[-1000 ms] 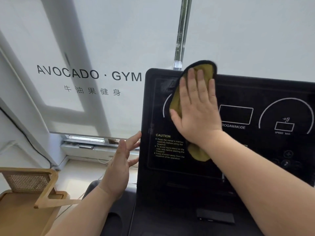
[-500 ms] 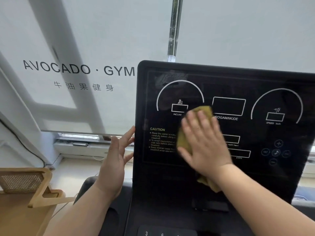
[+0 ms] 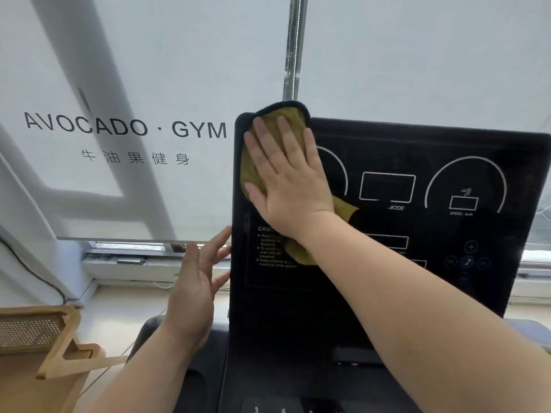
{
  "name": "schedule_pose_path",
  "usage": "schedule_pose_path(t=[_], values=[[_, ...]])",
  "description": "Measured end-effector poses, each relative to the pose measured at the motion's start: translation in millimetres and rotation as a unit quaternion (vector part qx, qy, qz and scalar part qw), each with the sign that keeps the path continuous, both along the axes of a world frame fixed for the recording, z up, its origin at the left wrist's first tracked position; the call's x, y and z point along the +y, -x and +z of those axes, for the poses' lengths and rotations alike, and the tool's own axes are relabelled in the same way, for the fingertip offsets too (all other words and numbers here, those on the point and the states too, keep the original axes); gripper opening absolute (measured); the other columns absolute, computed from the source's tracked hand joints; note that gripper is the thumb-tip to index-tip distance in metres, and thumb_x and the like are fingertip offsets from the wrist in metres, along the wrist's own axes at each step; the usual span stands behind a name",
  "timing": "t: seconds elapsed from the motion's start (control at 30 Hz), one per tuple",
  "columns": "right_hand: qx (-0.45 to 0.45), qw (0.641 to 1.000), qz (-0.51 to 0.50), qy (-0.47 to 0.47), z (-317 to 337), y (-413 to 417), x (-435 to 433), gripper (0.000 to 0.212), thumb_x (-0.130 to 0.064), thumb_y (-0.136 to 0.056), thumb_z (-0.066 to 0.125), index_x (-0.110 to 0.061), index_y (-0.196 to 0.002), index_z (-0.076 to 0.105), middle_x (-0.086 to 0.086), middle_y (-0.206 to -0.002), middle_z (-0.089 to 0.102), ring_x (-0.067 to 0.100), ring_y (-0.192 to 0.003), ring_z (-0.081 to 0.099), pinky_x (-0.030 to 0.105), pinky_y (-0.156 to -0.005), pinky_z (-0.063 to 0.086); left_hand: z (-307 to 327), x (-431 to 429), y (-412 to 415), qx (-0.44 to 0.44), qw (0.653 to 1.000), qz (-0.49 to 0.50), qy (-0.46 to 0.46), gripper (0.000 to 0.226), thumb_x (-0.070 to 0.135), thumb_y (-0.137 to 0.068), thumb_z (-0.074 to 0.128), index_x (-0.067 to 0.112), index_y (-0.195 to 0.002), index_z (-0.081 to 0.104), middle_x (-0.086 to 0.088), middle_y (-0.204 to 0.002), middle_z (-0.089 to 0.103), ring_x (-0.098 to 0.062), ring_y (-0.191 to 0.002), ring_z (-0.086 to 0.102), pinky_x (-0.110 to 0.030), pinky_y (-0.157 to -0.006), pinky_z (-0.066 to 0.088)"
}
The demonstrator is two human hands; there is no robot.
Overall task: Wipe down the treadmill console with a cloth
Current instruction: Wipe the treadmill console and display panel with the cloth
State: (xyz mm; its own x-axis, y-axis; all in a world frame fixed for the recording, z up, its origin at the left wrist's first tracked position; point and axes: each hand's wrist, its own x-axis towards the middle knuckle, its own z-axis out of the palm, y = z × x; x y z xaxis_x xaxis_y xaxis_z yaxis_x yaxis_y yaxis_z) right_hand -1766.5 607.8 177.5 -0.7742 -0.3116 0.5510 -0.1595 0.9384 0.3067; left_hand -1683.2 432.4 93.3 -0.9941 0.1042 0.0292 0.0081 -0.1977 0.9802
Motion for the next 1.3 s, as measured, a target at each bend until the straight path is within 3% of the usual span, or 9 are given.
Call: schedule_pose_path(t=[0.2, 0.33, 0.57, 0.7, 0.97, 1.17, 1.3], values=[[-0.048, 0.991, 0.074, -0.097, -71, -45, 23, 0.077, -0.06, -0.103, 0.03, -0.022, -0.166, 0.005, 0.001, -0.174, -0.002, 0.029, -0.159, -0.004, 0.055, -0.127, 0.0, -5, -3, 0, -0.006, 1.0, -0.006, -0.014, 0.074, 0.062, -0.099, 0.007, 0.027, -0.138, 0.059, 0.014, -0.137, 0.063, -0.002, -0.133, 0.051, -0.043, -0.108, 0.037], [-0.022, 0.993, 0.045, -0.105, -87, -67, 80, 0.083, -0.064, -0.096, 0.043, -0.024, -0.165, 0.017, 0.001, -0.172, 0.01, 0.029, -0.159, 0.007, 0.056, -0.127, 0.005, -7, -7, 4, -0.016, 0.999, -0.028, -0.025, 0.076, 0.062, -0.099, 0.006, 0.023, -0.141, 0.057, 0.011, -0.141, 0.062, -0.003, -0.136, 0.049, -0.045, -0.11, 0.034], [0.015, 0.991, -0.104, 0.085, 7, -18, 77, 0.083, -0.06, -0.1, 0.03, -0.015, -0.165, 0.003, 0.011, -0.173, -0.004, 0.036, -0.158, -0.005, 0.058, -0.125, -0.007, -16, -8, 4, -0.008, 0.998, -0.039, -0.039, 0.075, 0.064, -0.1, 0.007, 0.025, -0.142, 0.055, 0.011, -0.144, 0.059, -0.003, -0.139, 0.045, -0.047, -0.114, 0.03], [0.007, 0.998, -0.049, 0.03, -6, -12, 27, 0.083, -0.061, -0.102, 0.027, -0.013, -0.165, 0.004, 0.012, -0.173, -0.002, 0.035, -0.158, -0.003, 0.058, -0.126, -0.001, -27, -11, 3, -0.016, 0.997, -0.042, -0.058, 0.08, 0.065, -0.097, 0.007, 0.02, -0.142, 0.056, 0.005, -0.145, 0.058, -0.009, -0.14, 0.045, -0.055, -0.118, 0.026], [-0.054, 0.994, 0.068, -0.068, -100, -53, -12, 0.079, -0.061, -0.104, 0.029, -0.018, -0.165, 0.006, 0.007, -0.173, -0.003, 0.029, -0.159, -0.005, 0.054, -0.127, -0.005, -40, -15, -3, -0.073, 0.994, -0.025, -0.076, 0.089, 0.067, -0.097, 0.001, 0.015, -0.135, 0.062, 0.0, -0.137, 0.065, -0.015, -0.133, 0.054, -0.054, -0.116, 0.03], [-0.054, 0.992, 0.05, -0.101, -130, -84, 36, 0.078, -0.06, -0.103, 0.037, -0.022, -0.165, 0.01, 0.001, -0.173, 0.002, 0.026, -0.159, 0.0, 0.055, -0.128, 0.0, -41, -10, -5, -0.05, 0.998, -0.005, -0.036, 0.087, 0.068, -0.096, 0.003, 0.019, -0.134, 0.063, 0.001, -0.136, 0.066, -0.015, -0.132, 0.054, -0.058, -0.114, 0.032], [-0.036, 0.995, -0.002, -0.09, -110, -87, 85, 0.081, -0.062, -0.1, 0.038, -0.021, -0.165, 0.012, 0.004, -0.173, 0.005, 0.03, -0.159, 0.004, 0.059, -0.126, 0.001, -38, -10, -10, -0.043, 0.999, -0.019, -0.015, 0.082, 0.072, -0.092, 0.009, 0.028, -0.135, 0.062, 0.01, -0.138, 0.063, -0.007, -0.135, 0.051, -0.054, -0.115, 0.033]])
